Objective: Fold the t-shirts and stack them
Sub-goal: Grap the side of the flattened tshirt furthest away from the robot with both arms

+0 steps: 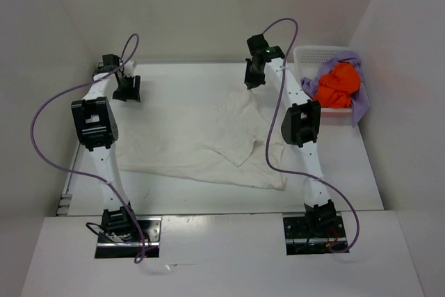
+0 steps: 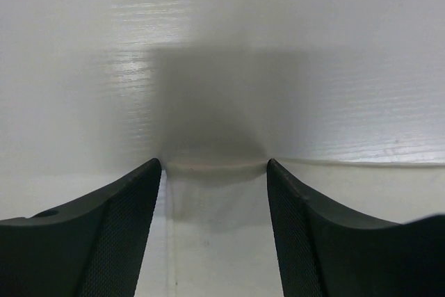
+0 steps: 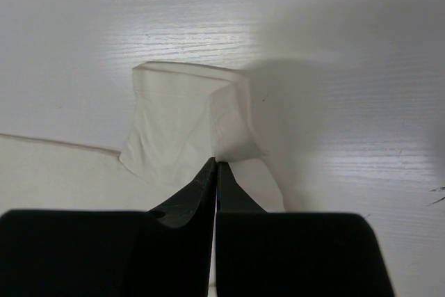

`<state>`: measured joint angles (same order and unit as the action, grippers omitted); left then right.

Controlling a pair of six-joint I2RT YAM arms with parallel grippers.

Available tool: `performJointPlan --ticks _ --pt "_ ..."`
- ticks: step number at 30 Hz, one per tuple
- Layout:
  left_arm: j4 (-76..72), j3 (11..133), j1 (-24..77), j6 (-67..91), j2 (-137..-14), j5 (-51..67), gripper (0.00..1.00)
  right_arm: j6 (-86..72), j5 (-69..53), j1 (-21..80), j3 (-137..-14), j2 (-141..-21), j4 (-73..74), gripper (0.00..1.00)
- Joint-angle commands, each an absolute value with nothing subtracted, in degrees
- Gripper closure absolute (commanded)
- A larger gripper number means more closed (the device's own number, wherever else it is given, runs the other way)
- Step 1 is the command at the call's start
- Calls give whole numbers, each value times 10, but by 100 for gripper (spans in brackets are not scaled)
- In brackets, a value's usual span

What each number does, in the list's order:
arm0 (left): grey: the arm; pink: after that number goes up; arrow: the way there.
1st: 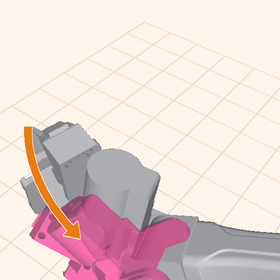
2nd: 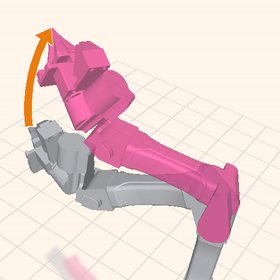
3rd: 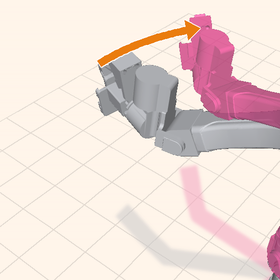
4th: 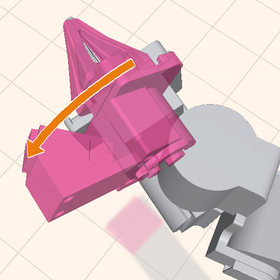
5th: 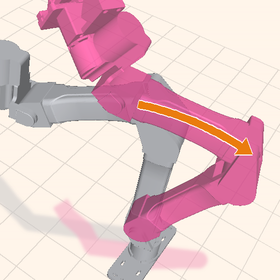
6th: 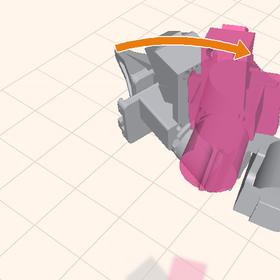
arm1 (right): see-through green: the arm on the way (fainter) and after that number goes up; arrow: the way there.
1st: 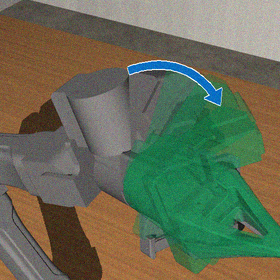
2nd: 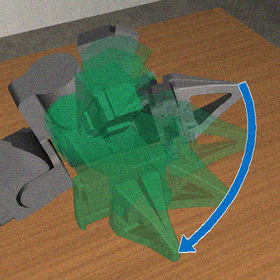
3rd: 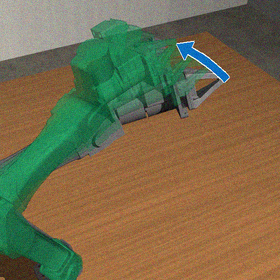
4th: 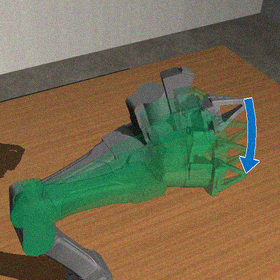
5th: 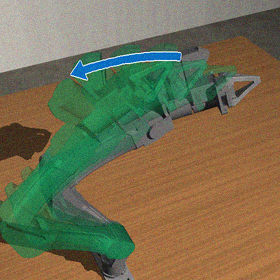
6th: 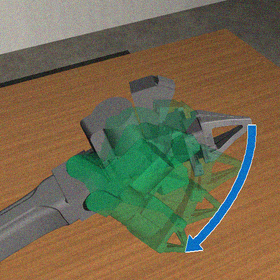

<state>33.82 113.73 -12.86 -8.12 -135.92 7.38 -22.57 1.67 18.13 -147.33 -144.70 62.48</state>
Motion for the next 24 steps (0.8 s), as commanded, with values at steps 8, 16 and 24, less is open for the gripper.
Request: performJointPlan --ticks 8,16,24 --pt "361 1112 -125 -90 -1370 66 83 -214 16 178 -1446 -1403 607 100" --pt "316 981 -125 -154 -1214 59 100 -191 1 178 -1302 -1279 594 100" --pt "238 730 -79 -292 -969 -2 100 -178 -11 219 -970 -1018 513 100"
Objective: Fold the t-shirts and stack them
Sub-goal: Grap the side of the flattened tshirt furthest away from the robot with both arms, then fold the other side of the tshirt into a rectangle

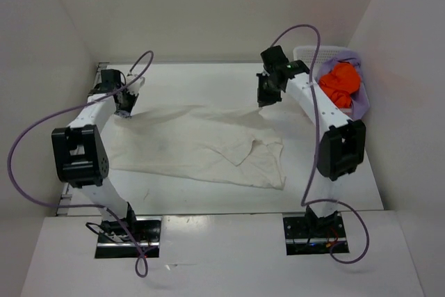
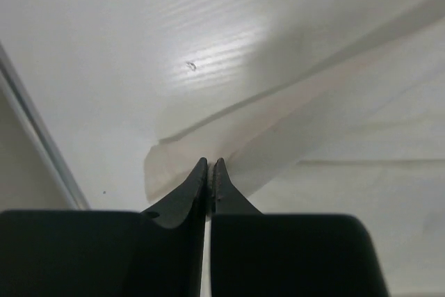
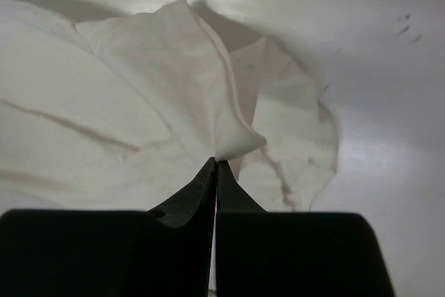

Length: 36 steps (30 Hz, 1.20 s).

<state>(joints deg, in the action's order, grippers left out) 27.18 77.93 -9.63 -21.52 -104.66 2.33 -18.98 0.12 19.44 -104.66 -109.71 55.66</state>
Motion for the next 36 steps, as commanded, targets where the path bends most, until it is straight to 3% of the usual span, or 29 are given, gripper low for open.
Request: performJointPlan --ticks 1,5,13,16,21,25,36 --pt "233 707 -72 -297 -951 -10 100 -192 -11 224 -938 -1000 504 100" --pt "233 623 -67 -303 -895 -30 100 -230 -32 230 -780 -912 456 100" --pt "185 578 -67 -272 -882 -97 100 -243 -21 230 -715 -852 399 100" --pt "154 620 -67 -266 -911 -119 100 -218 26 230 -750 -874 388 100" --pt "162 784 -49 -220 -1003 -131 100 -206 65 197 -963 -1009 401 100" --pt "156 810 -43 -214 -1022 -143 100 -211 57 192 -1002 -1038 407 100" --pt "138 638 -38 -284 -937 -142 100 -246 7 198 -723 -863 387 100"
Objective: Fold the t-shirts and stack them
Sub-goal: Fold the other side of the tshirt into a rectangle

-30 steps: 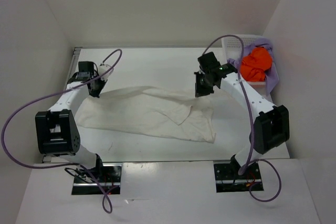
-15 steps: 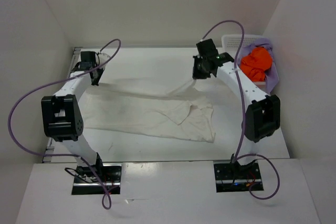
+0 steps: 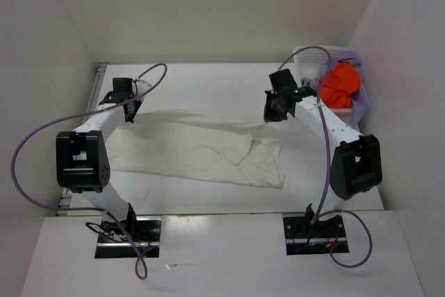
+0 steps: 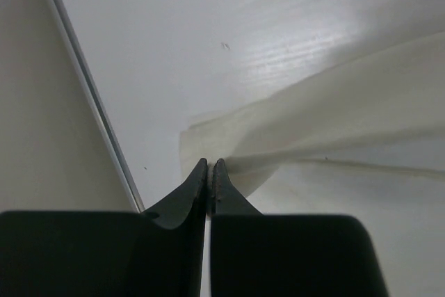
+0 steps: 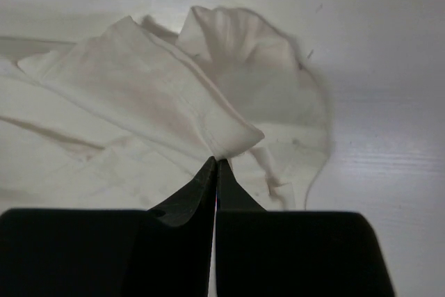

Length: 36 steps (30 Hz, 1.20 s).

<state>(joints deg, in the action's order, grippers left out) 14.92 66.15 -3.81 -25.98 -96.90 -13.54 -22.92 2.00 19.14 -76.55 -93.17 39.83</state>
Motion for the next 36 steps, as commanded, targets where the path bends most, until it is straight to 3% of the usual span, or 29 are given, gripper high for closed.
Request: performJointPlan --ticks 1,8,15,17,20,21,22,30,36 --pt "138 629 -38 -292 -928 -148 100 -251 2 198 -707 -852 387 100" --pt "149 581 -49 -304 -898 -153 100 -290 -37 208 -608 -780 382 100" --pt "149 569 -49 -299 -931 -153 98 -311 -56 240 -568 -809 351 99" --pt "149 563 -44 -299 -931 -153 95 -311 -56 240 -568 -814 351 93" --pt "144 558 -44 -299 -931 -159 89 -311 -51 240 -568 -814 377 69" --pt "144 553 -44 -299 -931 -166 88 -317 -51 240 -573 -814 397 54" --pt "144 553 -44 -299 -926 -175 84 -317 -51 240 -578 -814 408 49" --pt "152 541 -44 -294 -871 -176 77 -334 -24 263 -643 -792 447 43" --pt "152 536 -44 -294 -864 -176 77 -307 25 321 -800 -959 393 31"
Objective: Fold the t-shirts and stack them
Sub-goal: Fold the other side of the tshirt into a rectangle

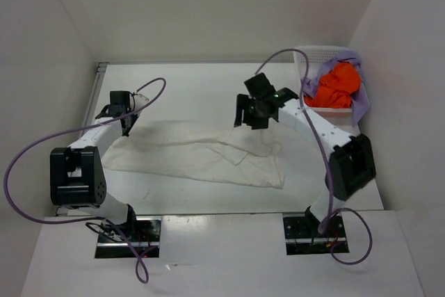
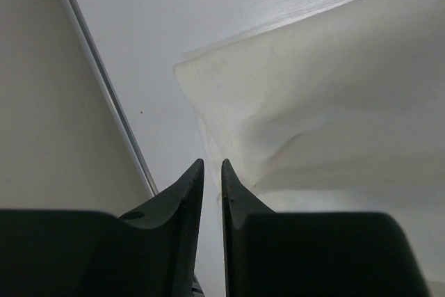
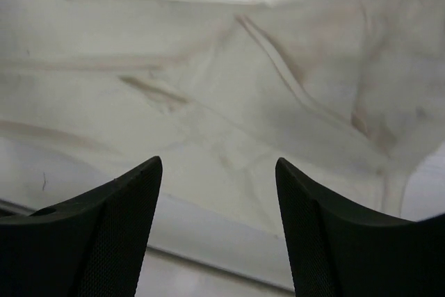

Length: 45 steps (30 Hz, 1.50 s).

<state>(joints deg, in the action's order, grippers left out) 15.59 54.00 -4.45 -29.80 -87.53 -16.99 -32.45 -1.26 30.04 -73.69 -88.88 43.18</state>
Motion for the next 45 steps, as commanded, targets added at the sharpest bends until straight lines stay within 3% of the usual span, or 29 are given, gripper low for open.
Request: performJointPlan --ticks 1,2,8,14,17,20,21,23,24,27,31,42,43,45 --pt "152 536 -44 -294 -864 -176 77 -299 31 321 -850 -1017 393 28" --pt "152 536 -44 -294 -864 -176 77 -286 40 328 -872 -1042 393 21" --pt "163 536 -44 -282 -859 -176 72 -265 60 328 -961 -1156 398 8" --pt "181 541 -44 -276 -846 -176 69 -255 39 339 -967 -1194 389 12" --pt "200 547 -44 -276 -846 -176 66 -255 39 339 -955 -1194 376 24" --pt "232 547 -44 -276 -840 -169 61 -255 39 339 -948 -1194 376 45" --pt "237 547 -44 -276 -840 -169 57 -260 33 339 -948 -1194 376 58" --pt "237 538 -44 -276 -835 -169 57 -260 33 339 -930 -1187 376 71" --pt "237 530 -44 -276 -835 -169 56 -265 33 339 -930 -1187 376 83" --pt "243 525 -44 -276 -835 -174 56 -271 21 344 -906 -1160 376 95" --pt "249 532 -44 -271 -835 -174 55 -288 21 358 -871 -1113 376 100" --pt "307 601 -16 -254 -815 -137 52 -352 -37 416 -754 -961 381 100" --pt "322 631 -5 -254 -815 -119 52 -370 -20 416 -748 -944 388 72" --pt "338 667 38 -254 -803 -88 43 -388 3 406 -723 -886 396 43"
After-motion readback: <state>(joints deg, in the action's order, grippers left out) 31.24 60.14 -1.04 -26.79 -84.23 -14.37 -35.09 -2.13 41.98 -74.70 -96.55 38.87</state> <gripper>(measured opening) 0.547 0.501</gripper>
